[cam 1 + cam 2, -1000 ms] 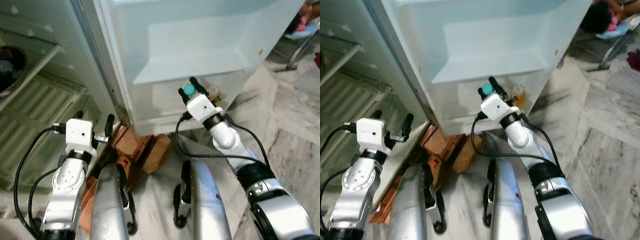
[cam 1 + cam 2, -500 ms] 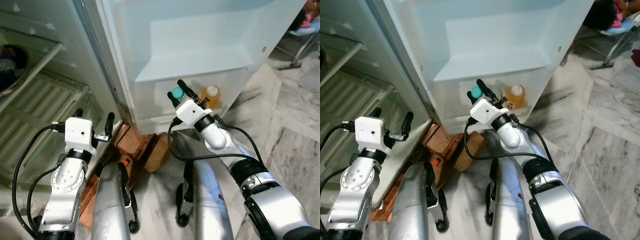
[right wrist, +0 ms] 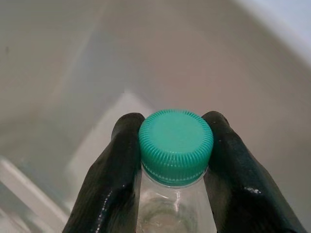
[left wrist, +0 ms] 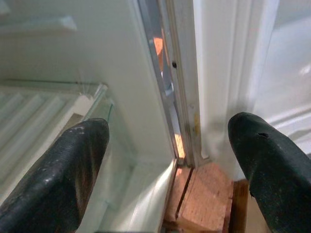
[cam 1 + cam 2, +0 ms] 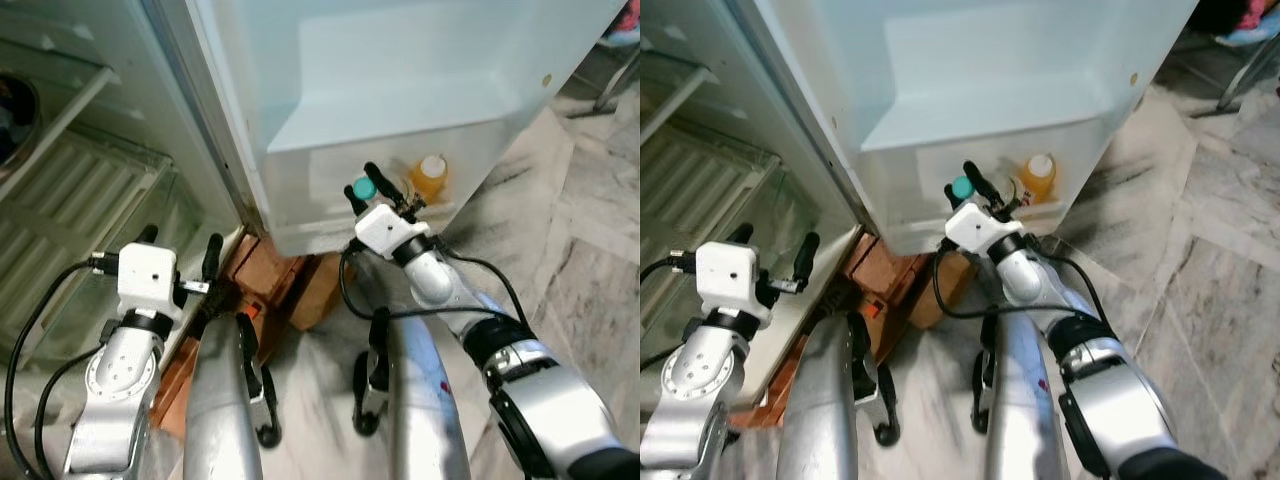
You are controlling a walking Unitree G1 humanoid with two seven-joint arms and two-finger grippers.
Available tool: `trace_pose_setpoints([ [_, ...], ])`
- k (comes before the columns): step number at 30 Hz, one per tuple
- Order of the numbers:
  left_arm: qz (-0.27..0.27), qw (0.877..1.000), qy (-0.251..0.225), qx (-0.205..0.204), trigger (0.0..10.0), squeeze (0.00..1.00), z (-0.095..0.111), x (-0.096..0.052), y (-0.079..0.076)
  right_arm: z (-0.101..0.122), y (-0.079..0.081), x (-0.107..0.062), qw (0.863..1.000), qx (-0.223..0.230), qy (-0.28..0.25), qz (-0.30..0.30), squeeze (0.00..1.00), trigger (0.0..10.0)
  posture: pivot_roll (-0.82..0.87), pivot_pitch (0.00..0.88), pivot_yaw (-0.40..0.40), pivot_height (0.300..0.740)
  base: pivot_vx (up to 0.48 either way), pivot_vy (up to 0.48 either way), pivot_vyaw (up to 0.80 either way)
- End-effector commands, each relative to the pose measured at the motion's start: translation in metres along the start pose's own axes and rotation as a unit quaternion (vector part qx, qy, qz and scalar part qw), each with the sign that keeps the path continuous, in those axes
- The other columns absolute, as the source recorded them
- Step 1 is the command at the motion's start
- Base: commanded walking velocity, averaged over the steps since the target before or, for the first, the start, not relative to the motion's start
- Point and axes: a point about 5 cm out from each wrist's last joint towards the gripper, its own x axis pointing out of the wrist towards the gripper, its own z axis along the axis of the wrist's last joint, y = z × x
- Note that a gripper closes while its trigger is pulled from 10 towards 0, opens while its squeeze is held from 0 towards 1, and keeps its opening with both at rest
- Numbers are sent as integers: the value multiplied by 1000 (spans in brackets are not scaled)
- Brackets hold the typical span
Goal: Restocking fridge
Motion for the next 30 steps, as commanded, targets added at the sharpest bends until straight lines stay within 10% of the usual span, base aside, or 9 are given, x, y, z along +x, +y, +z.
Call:
trace_pose_setpoints([
  [1,3,1000,11,3,10000,0,-2,-6,3,-1,6,-1,1000,-3,5,8,0,10000,178,365,41,563,0,0,0],
  [19,-5,1000,19,-4,10000,0,-3,3,-5,-45,-26,-22,981,11,167,-99,0,10000,136,343,32,563,0,0,0],
  [30,-1,1000,14,-11,10000,0,-4,11,-9,-68,-43,-33,944,49,285,-160,0,10000,117,308,15,563,0,0,0],
])
